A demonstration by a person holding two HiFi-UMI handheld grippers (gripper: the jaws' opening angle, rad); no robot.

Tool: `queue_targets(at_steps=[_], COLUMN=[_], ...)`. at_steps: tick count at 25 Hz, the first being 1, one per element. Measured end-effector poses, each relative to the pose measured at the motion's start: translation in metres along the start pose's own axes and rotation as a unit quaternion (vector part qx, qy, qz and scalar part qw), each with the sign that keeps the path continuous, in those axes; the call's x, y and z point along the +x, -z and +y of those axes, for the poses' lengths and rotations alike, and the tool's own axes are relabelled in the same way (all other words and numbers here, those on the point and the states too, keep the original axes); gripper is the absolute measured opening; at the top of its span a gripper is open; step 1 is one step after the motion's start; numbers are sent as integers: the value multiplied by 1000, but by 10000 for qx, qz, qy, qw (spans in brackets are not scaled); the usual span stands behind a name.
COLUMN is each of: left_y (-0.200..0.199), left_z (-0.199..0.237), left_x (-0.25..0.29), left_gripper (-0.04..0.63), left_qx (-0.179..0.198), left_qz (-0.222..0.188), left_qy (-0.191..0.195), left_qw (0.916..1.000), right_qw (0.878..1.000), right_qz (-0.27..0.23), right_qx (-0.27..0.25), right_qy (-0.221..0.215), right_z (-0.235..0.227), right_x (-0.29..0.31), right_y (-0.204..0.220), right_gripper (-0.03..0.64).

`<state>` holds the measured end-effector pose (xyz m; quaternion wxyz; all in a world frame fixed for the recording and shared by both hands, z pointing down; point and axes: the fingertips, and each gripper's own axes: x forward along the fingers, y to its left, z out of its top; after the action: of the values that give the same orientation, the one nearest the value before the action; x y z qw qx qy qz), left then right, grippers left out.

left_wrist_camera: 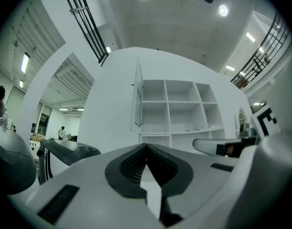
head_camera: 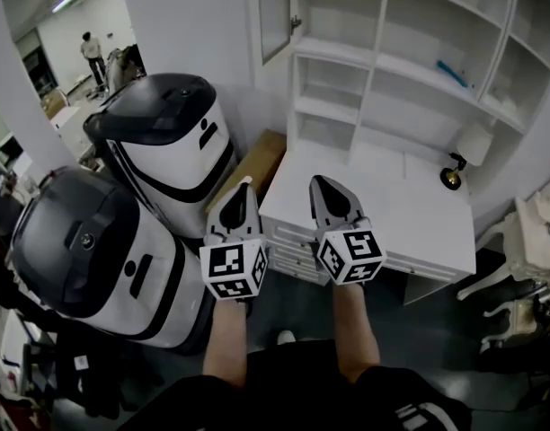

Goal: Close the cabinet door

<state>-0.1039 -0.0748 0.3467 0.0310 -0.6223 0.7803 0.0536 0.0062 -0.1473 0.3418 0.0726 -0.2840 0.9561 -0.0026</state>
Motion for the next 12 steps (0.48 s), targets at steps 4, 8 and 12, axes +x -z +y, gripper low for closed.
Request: queue_targets(at_steps=[4,8,12], left_y=[-6,-2,3], left_z=[-11,-17,-11], left_x=[20,32,32], left_gripper=[12,11,12], left_qx=[111,209,249], left_qz=[-100,-71,13], left_qy=[74,101,3], left_qw=[9999,9997,9997], right_qw=[9999,9998,9995], right_qz=[-59,-26,-29], right_qx=[90,211,308], right_qy=[-27,1,-57], right_z=[-19,-34,-35], right_x=[8,15,21], right_y=[0,7,11], right_gripper=[20,20,20])
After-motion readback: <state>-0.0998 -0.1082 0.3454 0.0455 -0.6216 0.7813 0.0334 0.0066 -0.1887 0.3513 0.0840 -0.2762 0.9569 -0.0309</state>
